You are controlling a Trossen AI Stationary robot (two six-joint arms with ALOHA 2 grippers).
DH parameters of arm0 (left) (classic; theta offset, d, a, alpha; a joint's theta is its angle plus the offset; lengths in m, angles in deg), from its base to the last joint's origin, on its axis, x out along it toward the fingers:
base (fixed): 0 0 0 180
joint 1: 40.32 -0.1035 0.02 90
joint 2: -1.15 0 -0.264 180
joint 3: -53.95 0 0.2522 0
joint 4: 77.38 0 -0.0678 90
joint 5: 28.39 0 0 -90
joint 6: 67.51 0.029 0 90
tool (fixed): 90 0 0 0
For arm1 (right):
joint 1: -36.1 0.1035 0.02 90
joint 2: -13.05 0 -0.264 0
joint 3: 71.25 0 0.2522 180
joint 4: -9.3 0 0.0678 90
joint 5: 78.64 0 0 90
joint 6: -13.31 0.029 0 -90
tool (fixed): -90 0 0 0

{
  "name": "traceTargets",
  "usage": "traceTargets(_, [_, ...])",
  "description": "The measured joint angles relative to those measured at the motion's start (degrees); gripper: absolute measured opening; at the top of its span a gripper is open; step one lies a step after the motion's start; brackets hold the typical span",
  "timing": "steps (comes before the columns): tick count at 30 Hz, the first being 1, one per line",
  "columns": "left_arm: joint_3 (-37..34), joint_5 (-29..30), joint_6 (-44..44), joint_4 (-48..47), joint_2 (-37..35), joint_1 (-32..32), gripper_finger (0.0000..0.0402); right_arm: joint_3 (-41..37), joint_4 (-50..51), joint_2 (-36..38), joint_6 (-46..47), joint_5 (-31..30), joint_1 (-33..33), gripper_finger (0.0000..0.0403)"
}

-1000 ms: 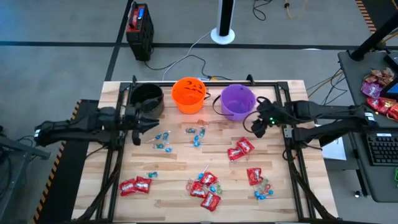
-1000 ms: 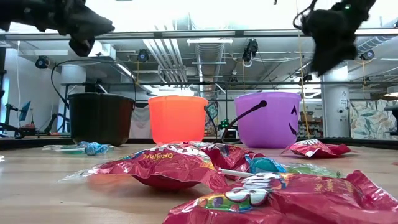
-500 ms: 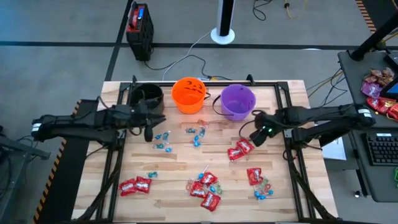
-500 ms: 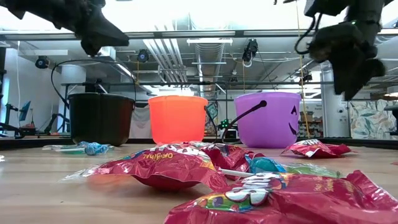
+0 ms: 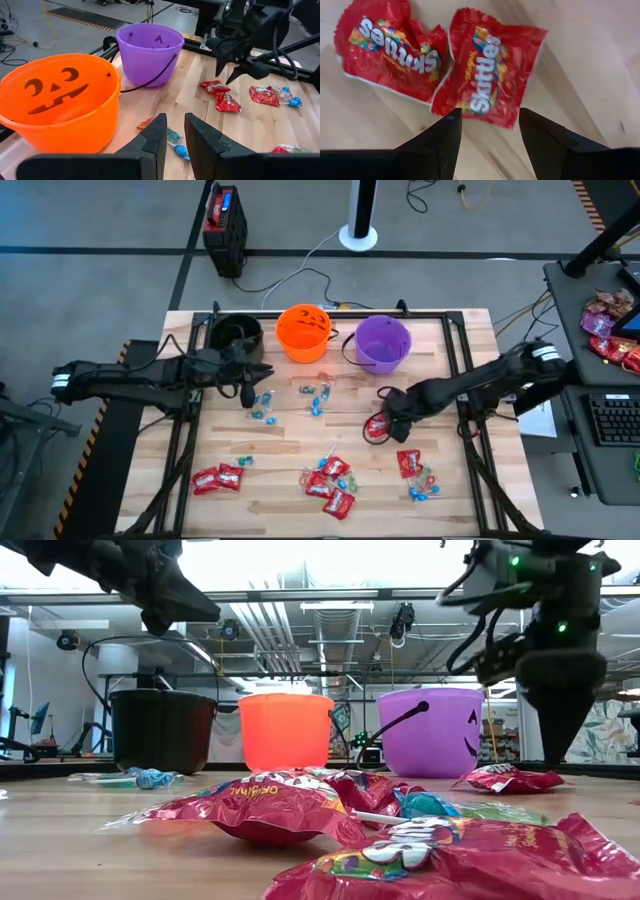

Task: Sort candy by brand, put in halloween buckets
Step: Put the red candy into the violet bucket

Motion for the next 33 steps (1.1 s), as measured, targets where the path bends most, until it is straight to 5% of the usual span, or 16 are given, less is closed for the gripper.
traceTargets(10, [-0.02,-0.06,0.0,0.0,-0.15,0.0,0.0052,0.17,-3.04,-7.07,-0.86,-3.13,0.01,0.0178])
traceTargets(17, [-0.1,-0.19,-0.03,0.04,-0.13,0.0,0.0052,0.12,-2.79,-7.58,-1.34,-3.24,0.01,0.0073])
traceTargets(20, [-0.11,-0.19,-0.2,0.04,-0.13,0.0,0.0052,0.04,-2.5,-5.48,-1.88,-2.76,-0.01,0.0025])
traceTargets(28, [-0.11,-0.19,-0.48,0.01,0.55,0.0,0.0052,3.57,2.1,6.6,-0.72,-3.25,-0.01,0.002])
traceTargets(33, [-0.11,-0.22,-0.78,1.45,3.14,0.0,0.0052,7.75,-3.05,14.01,-7.38,-17.03,-0.95,0.0019])
